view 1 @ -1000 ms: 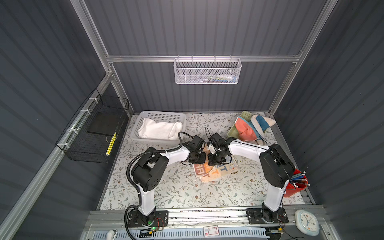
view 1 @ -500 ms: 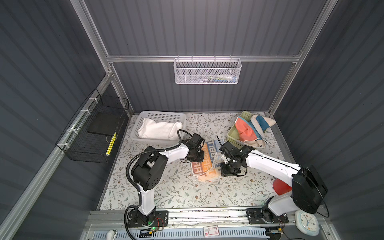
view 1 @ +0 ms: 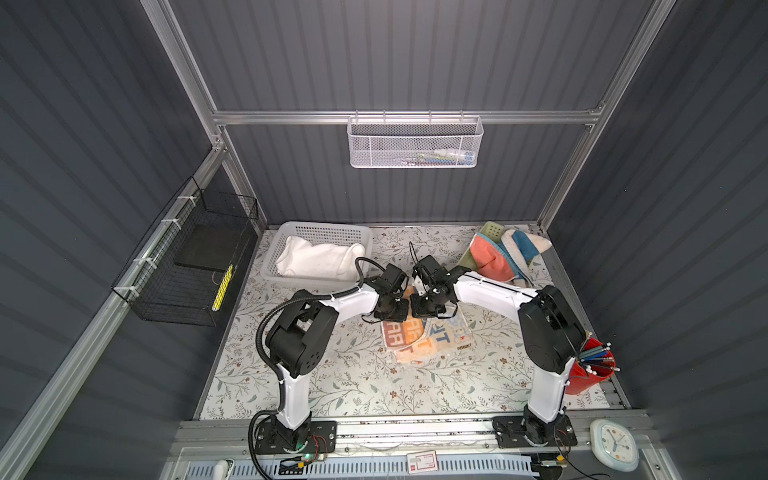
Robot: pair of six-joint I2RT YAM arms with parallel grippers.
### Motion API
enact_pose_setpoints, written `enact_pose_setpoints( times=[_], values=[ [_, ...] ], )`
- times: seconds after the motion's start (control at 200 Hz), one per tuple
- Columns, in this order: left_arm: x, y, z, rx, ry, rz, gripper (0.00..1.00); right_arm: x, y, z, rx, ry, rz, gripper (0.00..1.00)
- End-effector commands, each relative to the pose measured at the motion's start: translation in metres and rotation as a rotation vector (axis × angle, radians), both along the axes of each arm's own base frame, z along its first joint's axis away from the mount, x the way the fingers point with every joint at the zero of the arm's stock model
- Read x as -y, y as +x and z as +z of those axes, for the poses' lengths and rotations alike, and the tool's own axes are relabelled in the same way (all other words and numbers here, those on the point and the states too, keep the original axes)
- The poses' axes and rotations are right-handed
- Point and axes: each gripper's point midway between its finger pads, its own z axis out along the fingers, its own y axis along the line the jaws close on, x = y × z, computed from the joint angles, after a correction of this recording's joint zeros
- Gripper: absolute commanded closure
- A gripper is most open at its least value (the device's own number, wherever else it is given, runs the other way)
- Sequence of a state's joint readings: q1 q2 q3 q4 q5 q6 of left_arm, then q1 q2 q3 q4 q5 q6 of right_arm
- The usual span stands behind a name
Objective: Fold and stack the towels
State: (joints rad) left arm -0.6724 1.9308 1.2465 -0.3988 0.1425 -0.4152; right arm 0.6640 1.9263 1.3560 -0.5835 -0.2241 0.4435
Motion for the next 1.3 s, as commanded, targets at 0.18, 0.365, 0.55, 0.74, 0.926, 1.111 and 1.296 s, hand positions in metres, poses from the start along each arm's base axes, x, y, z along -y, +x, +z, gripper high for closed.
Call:
enact_pose_setpoints(
  times=[0.18,0.365,0.55,0.74,0.926,1.111,1.296],
  values=[
    [-0.017,-0.002,-0.015,-0.057,0.018,0.032,0.74,0.038,-0.047,-0.029,-0.12,-0.069,-0.054,0.84],
    [-0.03,0.003,-0.017,-0.051,0.037,0.036,0.74,0.079,-0.091,-0.032,-0.164,-0.144,-0.147,0.84],
    [-0.036,0.012,-0.012,-0.024,0.057,0.011,0.73,0.092,-0.116,-0.017,-0.146,-0.15,-0.201,0.77],
    [-0.033,0.017,0.016,0.017,0.037,-0.015,0.62,0.096,-0.103,0.007,-0.072,-0.125,-0.231,0.59],
    [-0.049,0.007,0.052,0.062,0.052,0.02,0.57,0.109,-0.082,0.013,-0.073,-0.091,-0.263,0.57],
    [-0.084,-0.025,0.049,-0.002,0.122,0.143,0.56,0.122,-0.063,0.001,-0.101,-0.072,-0.283,0.57],
    [-0.09,-0.062,0.025,-0.129,0.055,0.237,0.5,0.124,-0.05,-0.009,-0.103,-0.091,-0.256,0.6]
  ],
)
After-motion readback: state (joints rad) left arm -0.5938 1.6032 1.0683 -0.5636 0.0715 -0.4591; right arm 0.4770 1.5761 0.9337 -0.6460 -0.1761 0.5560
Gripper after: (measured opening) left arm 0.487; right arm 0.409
